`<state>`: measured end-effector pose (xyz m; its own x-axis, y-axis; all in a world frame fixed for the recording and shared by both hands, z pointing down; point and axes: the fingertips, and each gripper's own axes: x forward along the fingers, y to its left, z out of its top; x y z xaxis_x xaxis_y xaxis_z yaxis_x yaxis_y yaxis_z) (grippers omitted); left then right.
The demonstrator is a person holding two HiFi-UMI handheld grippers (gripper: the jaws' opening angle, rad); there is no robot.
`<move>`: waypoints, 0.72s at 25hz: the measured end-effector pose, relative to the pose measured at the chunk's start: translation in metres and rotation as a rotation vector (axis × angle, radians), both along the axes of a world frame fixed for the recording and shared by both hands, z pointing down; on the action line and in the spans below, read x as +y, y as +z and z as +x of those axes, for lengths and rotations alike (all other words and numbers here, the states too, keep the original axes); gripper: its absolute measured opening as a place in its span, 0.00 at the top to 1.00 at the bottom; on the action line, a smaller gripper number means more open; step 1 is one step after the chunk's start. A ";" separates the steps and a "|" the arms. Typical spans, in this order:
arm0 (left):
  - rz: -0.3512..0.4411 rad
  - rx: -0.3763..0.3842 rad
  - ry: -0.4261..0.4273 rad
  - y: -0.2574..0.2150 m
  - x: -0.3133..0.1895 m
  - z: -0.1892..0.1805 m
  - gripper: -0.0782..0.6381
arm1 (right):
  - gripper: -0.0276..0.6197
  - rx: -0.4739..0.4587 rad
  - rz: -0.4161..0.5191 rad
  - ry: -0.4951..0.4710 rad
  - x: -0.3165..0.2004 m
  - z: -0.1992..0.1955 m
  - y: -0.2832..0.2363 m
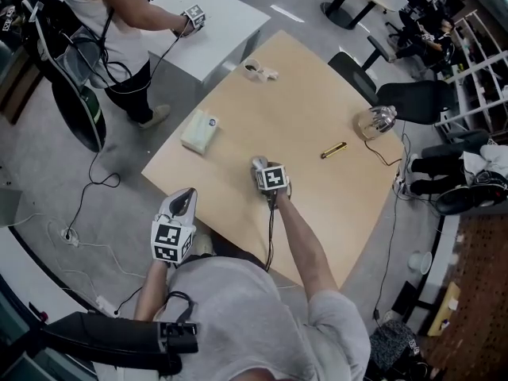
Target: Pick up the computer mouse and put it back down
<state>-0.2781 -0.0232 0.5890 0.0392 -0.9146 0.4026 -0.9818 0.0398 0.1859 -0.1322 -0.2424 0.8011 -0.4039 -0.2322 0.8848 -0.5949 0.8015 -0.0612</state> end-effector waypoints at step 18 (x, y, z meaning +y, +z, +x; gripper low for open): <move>0.044 -0.030 0.053 -0.016 -0.004 0.015 0.86 | 0.51 -0.246 0.178 0.090 0.000 0.013 -0.092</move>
